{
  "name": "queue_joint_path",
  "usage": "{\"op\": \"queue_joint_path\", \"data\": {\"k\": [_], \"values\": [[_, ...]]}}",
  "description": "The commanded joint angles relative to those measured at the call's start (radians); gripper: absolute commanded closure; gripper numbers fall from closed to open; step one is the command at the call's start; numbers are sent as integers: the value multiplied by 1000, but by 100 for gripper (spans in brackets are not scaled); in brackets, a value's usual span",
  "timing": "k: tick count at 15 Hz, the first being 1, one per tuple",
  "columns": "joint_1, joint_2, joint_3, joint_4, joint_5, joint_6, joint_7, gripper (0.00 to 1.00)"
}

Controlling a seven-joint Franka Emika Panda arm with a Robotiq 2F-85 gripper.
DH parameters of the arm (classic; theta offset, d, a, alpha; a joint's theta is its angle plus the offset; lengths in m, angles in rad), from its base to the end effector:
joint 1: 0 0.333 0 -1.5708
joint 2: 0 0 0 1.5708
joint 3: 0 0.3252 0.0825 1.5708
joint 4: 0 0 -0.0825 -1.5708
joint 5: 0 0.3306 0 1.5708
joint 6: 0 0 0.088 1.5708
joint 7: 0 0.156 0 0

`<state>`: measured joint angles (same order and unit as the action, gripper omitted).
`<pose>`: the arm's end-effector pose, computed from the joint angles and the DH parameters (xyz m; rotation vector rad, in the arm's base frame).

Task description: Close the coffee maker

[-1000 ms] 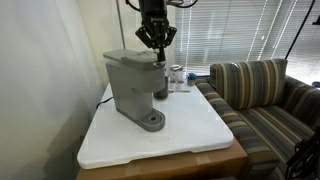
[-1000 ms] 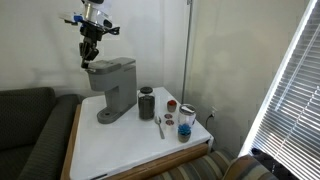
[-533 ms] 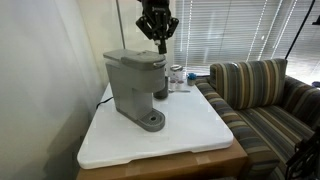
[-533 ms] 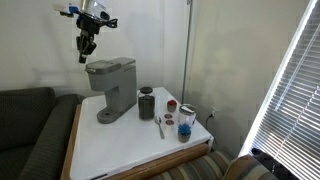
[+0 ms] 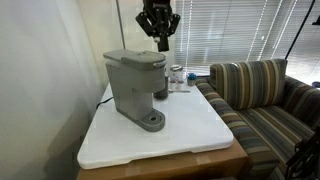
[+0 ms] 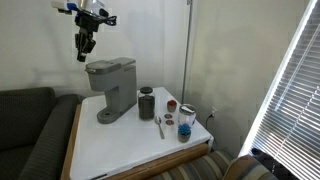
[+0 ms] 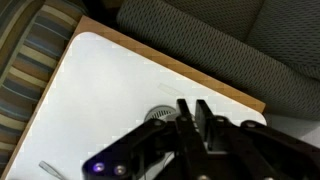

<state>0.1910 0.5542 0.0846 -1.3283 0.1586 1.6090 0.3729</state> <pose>0.5971 0.1839 0.3731 -2.9906 0.1972 0.4860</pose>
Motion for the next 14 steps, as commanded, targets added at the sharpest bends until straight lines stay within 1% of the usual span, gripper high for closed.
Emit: {"op": "queue_joint_path", "data": {"k": [1,3,8,9,13,14], "values": [[-10,-35,1,-42,20,-5,-25,53],[-10,-33,1,-38,22,-12,-25,37],[-11,-30,1,-33,26,-23,-28,3],[-11,-29,1,-32,26,-25,-28,0],[-14,-32,2,-34,28,-40,-34,0],[3,1,-4,4,9,-23,-7,0]]}}
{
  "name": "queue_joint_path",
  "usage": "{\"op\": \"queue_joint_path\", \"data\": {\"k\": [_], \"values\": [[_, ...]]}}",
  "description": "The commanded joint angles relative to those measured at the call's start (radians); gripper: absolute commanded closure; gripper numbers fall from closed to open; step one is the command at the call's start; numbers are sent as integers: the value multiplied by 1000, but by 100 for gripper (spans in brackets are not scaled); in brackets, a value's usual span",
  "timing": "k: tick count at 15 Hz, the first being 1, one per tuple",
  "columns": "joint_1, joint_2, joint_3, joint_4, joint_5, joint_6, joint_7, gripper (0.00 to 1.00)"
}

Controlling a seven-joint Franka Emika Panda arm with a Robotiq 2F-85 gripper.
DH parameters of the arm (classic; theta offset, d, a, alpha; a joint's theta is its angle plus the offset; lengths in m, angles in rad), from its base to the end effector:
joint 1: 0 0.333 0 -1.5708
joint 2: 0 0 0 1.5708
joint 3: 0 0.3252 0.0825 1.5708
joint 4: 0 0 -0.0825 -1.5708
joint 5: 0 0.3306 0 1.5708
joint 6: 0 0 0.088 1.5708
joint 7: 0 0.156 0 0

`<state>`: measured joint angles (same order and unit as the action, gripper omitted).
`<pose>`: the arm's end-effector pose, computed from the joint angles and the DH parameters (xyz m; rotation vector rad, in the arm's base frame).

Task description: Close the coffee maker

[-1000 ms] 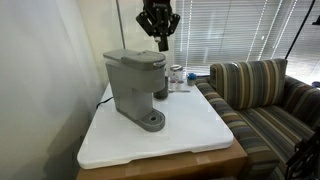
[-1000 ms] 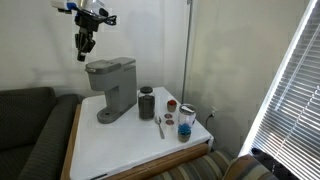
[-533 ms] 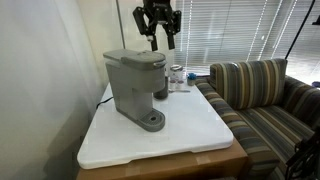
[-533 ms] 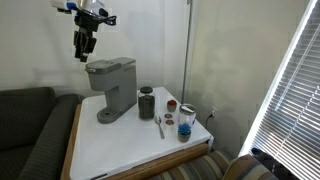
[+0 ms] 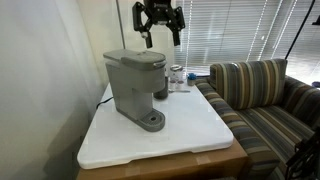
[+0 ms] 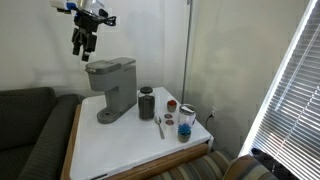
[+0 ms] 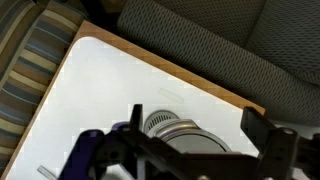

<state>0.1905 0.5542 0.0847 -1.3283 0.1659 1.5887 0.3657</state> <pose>0.5935 0.1841 0.3726 -2.9840 0.1853 0.5174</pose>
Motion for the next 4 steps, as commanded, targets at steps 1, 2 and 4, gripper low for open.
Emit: {"op": "queue_joint_path", "data": {"k": [1,2,4], "values": [[3,1,-4,4,2,-7,-1,0],[3,1,-4,4,2,-9,-2,0],[3,1,-4,4,2,-11,-3,0]]}}
